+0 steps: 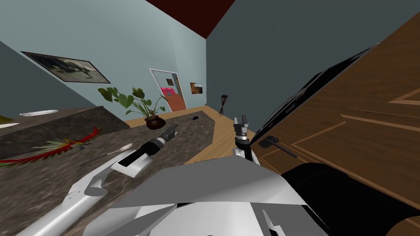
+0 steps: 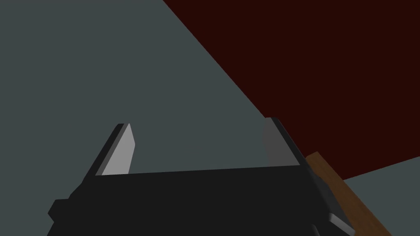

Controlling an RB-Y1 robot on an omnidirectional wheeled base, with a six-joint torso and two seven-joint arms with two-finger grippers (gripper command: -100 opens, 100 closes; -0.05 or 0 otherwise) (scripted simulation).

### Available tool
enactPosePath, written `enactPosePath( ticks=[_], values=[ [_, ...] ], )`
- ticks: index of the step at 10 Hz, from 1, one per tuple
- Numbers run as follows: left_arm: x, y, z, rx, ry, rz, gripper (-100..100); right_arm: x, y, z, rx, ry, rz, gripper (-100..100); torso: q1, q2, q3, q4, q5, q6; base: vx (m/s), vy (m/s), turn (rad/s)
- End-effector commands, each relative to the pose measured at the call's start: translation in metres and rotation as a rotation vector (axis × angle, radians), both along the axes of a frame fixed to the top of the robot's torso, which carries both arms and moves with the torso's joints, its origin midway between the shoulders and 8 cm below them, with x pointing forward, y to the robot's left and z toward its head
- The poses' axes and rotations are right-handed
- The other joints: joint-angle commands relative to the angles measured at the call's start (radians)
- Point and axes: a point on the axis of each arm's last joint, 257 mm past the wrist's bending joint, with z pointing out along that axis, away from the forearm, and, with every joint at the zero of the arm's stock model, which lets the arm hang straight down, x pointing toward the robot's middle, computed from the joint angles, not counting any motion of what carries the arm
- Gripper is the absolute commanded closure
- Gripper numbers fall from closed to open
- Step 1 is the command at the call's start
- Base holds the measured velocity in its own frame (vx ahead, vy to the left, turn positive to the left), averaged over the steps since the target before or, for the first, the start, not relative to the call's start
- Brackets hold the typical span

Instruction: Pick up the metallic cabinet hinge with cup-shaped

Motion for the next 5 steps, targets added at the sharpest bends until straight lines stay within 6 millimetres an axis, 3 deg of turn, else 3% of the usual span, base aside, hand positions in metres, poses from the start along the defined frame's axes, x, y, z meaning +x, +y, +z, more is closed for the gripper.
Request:
enactPosePath(
  ticks=[1,4,5],
  values=[
    [-0.002,0.010,-0.017,0.018,0.068,0.011,-100,0.000,0.000,0.000,0.000,0.000,0.000,0,0.000,0.000,0.000,0.000,0.000,0.000,-0.012,0.018,-0.214],
    [-0.006,0.023,-0.031,0.074,0.131,0.010,-100,0.000,0.000,0.000,0.000,0.000,0.000,0,0.000,-0.001,0.000,0.000,0.000,0.000,-0.004,0.016,-0.150],
    [-0.010,0.032,-0.045,0.088,0.189,0.024,-100,0.000,0.000,0.000,0.000,0.000,0.000,0,0.000,-0.001,-0.001,0.000,0.000,0.000,0.003,0.017,-0.221]
  ],
)
